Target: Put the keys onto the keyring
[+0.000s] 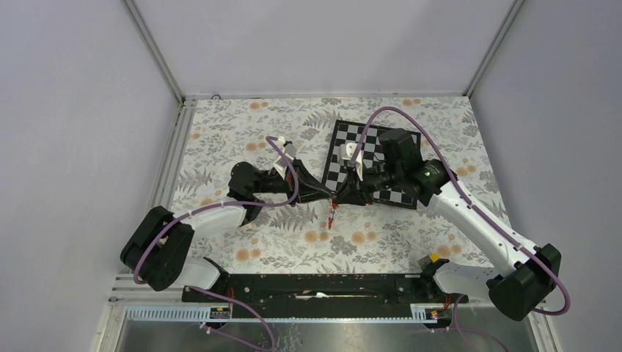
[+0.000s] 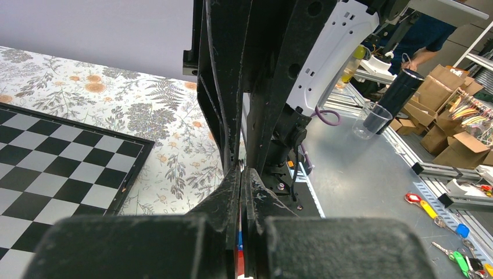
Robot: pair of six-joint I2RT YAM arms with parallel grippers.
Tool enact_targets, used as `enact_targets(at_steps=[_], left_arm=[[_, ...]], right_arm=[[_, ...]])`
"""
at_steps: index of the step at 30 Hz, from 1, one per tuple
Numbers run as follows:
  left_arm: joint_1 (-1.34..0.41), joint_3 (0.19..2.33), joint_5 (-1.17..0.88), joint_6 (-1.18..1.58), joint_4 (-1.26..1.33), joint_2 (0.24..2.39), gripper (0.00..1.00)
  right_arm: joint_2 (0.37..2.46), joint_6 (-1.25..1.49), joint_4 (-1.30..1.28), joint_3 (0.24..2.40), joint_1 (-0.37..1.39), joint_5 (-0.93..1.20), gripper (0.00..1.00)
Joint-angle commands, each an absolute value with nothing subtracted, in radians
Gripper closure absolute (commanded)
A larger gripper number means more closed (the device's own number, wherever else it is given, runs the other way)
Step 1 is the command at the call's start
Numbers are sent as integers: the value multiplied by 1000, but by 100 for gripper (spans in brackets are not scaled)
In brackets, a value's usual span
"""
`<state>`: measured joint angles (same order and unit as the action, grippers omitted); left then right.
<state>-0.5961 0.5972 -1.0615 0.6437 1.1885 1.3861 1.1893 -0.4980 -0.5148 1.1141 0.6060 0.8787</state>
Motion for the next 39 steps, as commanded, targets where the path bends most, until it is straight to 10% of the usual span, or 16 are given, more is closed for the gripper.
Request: enact_targets(at_steps=[1, 16, 25, 39], left_arm=[[-591, 601, -1045, 626, 1258, 1390, 100], [-591, 601, -1060, 511, 1153, 1374, 100], [-591, 671, -1056, 282, 841, 1328, 70], [-592, 654, -1093, 205, 857, 1342, 57]], right_arm=[[1196, -486, -486, 1134, 601, 919, 78], [1193, -517, -564, 1171, 603, 836, 100], [1297, -621, -867, 1335, 704, 557, 100], [1471, -645, -1128, 1596, 775, 385, 100]])
